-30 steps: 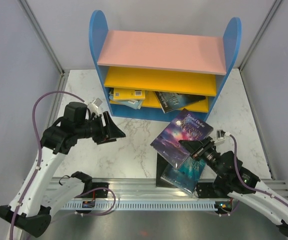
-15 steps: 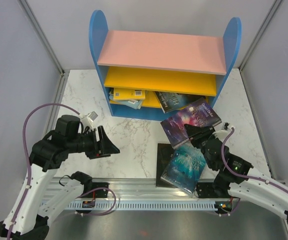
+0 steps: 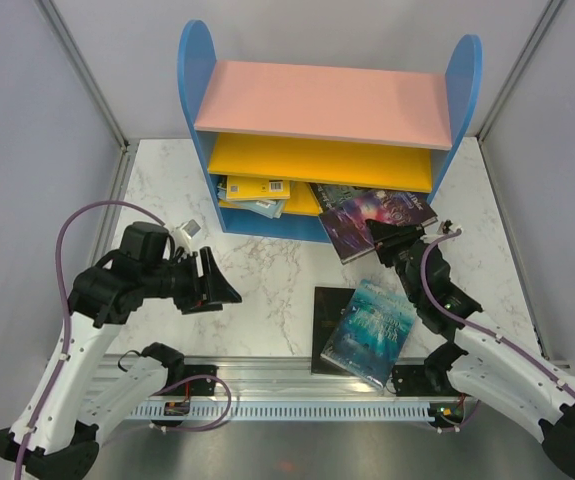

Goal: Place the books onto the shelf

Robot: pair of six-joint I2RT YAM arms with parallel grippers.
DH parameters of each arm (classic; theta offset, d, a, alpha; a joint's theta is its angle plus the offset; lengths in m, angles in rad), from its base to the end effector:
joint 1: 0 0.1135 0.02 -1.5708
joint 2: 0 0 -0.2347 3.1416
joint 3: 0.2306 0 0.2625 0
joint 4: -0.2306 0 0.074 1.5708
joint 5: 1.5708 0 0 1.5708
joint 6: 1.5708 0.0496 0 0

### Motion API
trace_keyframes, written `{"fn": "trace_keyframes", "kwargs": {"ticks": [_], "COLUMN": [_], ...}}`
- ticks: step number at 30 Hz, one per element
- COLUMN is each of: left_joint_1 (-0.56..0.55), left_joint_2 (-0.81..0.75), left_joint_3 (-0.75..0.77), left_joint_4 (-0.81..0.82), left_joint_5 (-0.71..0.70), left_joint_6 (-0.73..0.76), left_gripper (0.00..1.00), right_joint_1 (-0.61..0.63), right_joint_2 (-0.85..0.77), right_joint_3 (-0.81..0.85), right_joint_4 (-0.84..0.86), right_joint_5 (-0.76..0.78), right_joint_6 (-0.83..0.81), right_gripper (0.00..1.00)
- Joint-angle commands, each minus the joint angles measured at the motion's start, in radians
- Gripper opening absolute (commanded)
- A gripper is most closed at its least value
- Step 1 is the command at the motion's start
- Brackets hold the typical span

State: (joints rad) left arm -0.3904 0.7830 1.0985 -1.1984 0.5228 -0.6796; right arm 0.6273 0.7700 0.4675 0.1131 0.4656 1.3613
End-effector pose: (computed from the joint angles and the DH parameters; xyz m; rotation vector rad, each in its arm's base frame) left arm 0.1314 -0.0808 0.3250 -0.1283 2.6126 -1.0747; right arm 0.1989 0.1167 0.2357 0.9882 1.5744 1.0283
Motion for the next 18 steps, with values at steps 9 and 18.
{"fn": "trace_keyframes", "kwargs": {"ticks": [9, 18], "left_joint_1": [-0.004, -0.002], "left_joint_2": [-0.034, -0.016], "left_joint_3": [-0.032, -0.009], "left_joint_4": [0.005, -0.007], "left_joint_5": [-0.033, -0.046], "left_joint_6": [0.015, 0.032], "left_gripper": [0.64, 0.63], "right_joint_1": [-0.086, -0.115], "right_joint_2": [0.15, 0.35], "right_joint_3": [0.019, 0.039], "right_joint_4": [0.566, 0.714], "right_joint_5": [-0.154, -0.093], "right_joint_6": [0.114, 0.188], "right_gripper": [0.0, 0.0]}}
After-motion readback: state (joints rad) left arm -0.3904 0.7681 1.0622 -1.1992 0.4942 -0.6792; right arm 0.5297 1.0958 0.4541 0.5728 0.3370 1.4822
